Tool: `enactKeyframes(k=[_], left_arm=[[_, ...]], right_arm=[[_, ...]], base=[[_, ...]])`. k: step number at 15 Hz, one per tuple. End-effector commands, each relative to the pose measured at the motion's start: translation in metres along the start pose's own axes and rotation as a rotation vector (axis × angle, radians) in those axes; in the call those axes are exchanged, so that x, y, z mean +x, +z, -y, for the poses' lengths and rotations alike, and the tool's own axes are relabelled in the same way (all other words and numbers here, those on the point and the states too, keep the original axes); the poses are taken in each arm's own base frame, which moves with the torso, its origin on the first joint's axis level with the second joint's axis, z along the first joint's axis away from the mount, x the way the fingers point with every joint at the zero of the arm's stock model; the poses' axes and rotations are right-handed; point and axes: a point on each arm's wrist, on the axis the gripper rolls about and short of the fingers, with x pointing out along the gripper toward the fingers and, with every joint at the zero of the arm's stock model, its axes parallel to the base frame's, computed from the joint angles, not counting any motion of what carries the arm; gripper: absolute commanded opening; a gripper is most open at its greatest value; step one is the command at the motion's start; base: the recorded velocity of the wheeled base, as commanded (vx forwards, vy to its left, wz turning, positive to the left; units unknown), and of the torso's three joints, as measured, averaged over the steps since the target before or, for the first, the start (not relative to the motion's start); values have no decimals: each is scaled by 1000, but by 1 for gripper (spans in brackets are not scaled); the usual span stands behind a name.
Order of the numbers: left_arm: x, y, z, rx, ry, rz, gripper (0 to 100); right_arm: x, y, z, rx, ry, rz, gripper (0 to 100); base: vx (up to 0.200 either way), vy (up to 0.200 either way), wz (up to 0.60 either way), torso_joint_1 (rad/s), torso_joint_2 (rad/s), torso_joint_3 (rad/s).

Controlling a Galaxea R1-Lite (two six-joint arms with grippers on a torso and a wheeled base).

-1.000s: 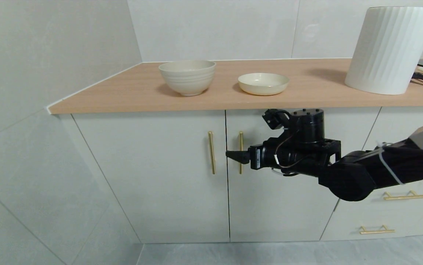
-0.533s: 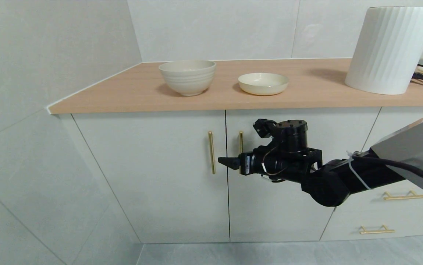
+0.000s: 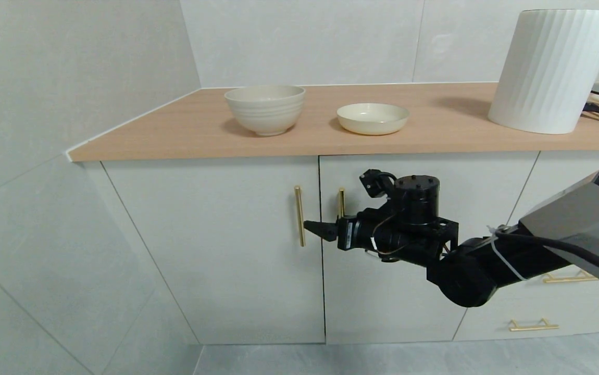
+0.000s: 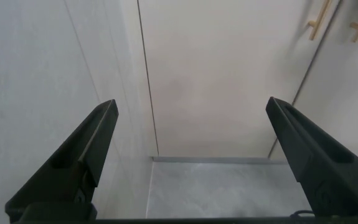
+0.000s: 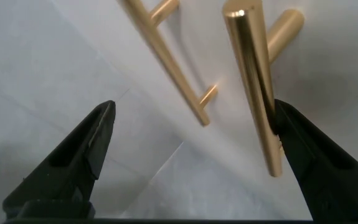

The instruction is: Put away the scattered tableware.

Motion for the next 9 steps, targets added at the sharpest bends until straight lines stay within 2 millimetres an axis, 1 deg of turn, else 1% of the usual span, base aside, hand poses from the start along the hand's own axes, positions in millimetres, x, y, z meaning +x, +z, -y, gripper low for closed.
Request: enactKeyframes(k=[1,4,5,7,9], left_arm=[[0,0,0,0,0,-1,100],[0,0,0,0,0,0,100],[0,0,0,0,0,-3,100],[0,0,0,0,0,-1,100],[0,0,0,0,0,-1,100]], right_arm=[[-12,2,-7,7,55,-27,100],[-28,6,-15,62,152,-64,100],[-29,5,-15,63,157,-69,100],[-44,-1,-18,74,198,-115,100],[-52,-10,-19,81,239,-159,100]], base=[[0,0,0,0,0,0],[0,0,0,0,0,0],[0,0,0,0,0,0],[0,0,0,0,0,0],[0,0,0,0,0,0]])
